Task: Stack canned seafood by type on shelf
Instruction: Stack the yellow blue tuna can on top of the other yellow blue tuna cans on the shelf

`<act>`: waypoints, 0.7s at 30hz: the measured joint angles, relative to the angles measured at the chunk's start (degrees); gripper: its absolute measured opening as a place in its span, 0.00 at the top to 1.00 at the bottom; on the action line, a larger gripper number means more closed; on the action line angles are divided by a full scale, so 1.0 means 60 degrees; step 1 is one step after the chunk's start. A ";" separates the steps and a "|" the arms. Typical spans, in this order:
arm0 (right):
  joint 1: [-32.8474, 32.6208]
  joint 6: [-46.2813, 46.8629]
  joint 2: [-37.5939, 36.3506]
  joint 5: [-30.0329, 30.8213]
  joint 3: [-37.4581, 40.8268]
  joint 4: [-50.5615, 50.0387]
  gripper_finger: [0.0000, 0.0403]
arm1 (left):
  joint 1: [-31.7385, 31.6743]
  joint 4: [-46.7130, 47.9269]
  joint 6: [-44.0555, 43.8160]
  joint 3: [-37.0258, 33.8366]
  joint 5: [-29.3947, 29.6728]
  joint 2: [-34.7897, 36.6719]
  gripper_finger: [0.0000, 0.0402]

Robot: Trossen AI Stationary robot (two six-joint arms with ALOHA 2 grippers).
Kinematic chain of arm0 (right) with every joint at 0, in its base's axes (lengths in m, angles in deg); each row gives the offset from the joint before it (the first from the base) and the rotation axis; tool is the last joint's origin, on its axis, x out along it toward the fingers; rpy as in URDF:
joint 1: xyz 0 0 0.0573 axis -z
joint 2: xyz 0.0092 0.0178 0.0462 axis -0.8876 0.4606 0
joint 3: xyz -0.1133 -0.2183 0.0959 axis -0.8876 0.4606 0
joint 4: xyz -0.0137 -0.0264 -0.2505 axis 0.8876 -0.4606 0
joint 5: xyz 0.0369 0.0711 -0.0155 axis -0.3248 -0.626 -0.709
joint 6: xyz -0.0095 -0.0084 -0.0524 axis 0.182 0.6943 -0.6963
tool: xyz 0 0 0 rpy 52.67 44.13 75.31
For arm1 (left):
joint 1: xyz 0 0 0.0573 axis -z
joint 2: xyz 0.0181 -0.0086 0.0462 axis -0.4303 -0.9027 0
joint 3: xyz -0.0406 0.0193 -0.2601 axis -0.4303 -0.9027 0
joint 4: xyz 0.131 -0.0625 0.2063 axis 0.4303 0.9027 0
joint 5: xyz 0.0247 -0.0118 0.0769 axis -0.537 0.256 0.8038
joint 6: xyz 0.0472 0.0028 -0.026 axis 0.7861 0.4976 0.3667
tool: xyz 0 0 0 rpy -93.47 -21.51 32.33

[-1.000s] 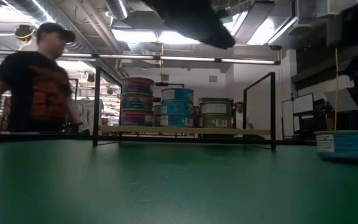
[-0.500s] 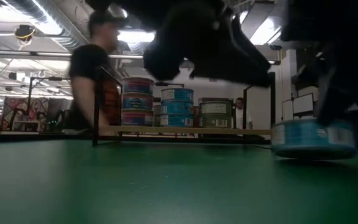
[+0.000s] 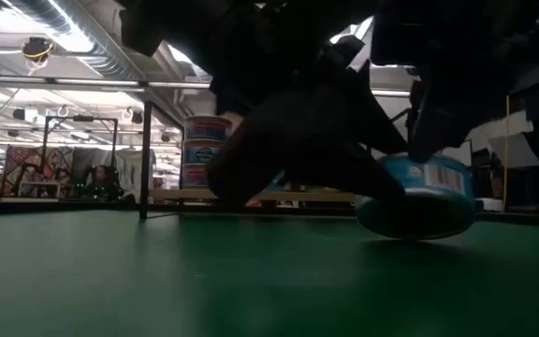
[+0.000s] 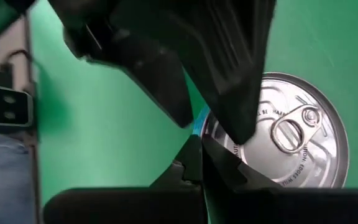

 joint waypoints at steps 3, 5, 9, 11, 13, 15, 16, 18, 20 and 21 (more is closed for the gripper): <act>0.0202 0.0016 0.0000 -0.0359 0.0000 0.0383 1.00 | -0.0032 -0.0022 0.0000 0.0000 0.0072 0.0001 0.37; 0.0338 0.0016 0.0000 -0.0609 0.0000 0.0679 1.00 | -0.0069 -0.0003 -0.0004 0.0000 0.0101 0.0000 0.37; 0.0539 0.0022 0.0000 -0.1009 -0.0001 0.1042 1.00 | -0.0097 0.0004 -0.0018 0.0000 0.0160 0.0000 0.37; 0.0558 0.0016 -0.0004 -0.1146 -0.0007 0.1019 1.00 | -0.0106 0.0005 -0.0075 0.0000 0.0194 0.0000 0.37; 0.0554 0.0033 -0.0004 -0.1216 -0.0007 0.1016 1.00 | -0.0076 0.0015 -0.0073 0.0000 0.0210 0.0000 0.38; 0.0540 0.0056 -0.0005 -0.1293 -0.0007 0.1027 0.99 | -0.0048 0.0007 -0.0078 0.0000 0.0214 0.0000 0.41; 0.0540 0.0056 -0.0007 -0.1307 -0.0007 0.1024 0.98 | -0.0041 0.0010 -0.0080 0.0000 0.0212 0.0000 0.44; 0.0536 0.0056 -0.0007 -0.1337 -0.0007 0.1001 0.95 | -0.0006 0.0049 -0.0080 0.0000 0.0219 0.0000 0.49; 0.0536 0.0085 -0.0011 -0.1377 -0.0007 0.1001 0.90 | 0.0005 0.0060 -0.0078 -0.0002 0.0214 0.0004 0.56; 0.0536 0.0089 -0.0018 -0.1377 -0.0007 0.1008 0.87 | 0.0019 0.0070 -0.0072 -0.0004 0.0211 0.0004 0.59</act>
